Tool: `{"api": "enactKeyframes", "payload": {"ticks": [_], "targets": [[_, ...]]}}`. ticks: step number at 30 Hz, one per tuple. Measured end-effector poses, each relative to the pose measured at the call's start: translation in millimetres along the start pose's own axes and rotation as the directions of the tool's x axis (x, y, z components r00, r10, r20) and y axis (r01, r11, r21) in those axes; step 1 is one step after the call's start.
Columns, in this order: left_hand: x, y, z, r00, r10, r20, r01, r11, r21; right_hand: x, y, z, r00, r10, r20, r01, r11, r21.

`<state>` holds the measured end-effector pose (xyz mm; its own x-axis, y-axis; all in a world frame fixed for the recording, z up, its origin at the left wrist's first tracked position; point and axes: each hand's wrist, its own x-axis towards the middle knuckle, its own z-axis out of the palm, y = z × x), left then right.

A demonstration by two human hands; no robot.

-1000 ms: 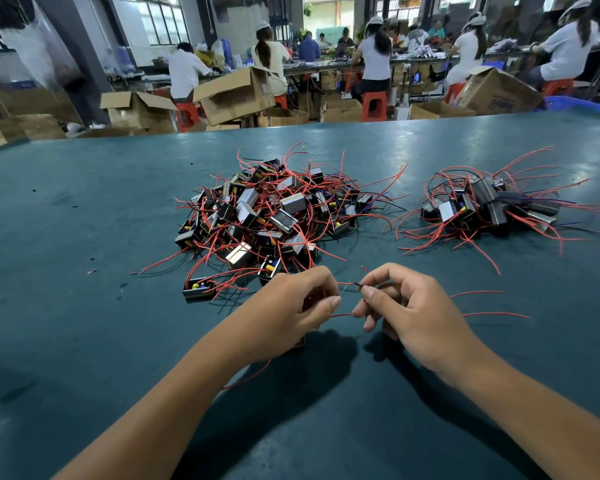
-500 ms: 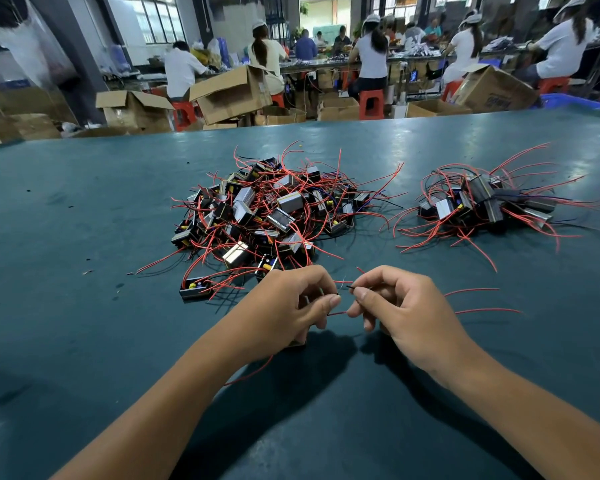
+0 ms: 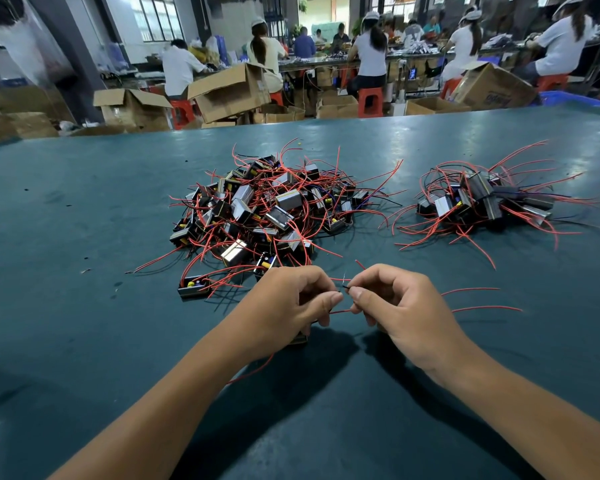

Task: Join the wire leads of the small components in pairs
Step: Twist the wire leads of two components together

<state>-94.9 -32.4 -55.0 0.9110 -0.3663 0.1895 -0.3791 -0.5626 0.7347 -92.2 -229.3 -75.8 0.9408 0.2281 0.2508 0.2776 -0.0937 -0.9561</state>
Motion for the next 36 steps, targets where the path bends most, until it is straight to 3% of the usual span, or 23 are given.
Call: {"api": "enactKeyframes", "payload": {"ticks": [6, 22, 29, 36], "targets": [[1.1, -1.6, 1.1, 1.0, -0.006, 0.01, 0.006, 1.0, 0.004, 0.5, 1.6, 1.2, 0.999, -0.036, -0.031, 0.035, 0.999, -0.036], [2.3, -3.5, 5.5, 1.0, 0.019, 0.022, -0.019, 0.999, -0.03, -0.9, -0.6, 7.5, 0.997, -0.016, -0.072, 0.022, 0.996, 0.089], [0.4, -1.9, 4.5, 0.998, 0.054, 0.026, -0.053, 0.998, -0.042, -0.2, 2.0, 8.6, 0.997, -0.026, -0.066, 0.029, 0.999, 0.046], [1.2, 0.3, 2.7, 0.993, 0.102, -0.06, -0.102, 0.995, 0.0, -1.5, 3.9, 6.5, 0.997, -0.071, -0.019, 0.069, 0.996, -0.06]]}}
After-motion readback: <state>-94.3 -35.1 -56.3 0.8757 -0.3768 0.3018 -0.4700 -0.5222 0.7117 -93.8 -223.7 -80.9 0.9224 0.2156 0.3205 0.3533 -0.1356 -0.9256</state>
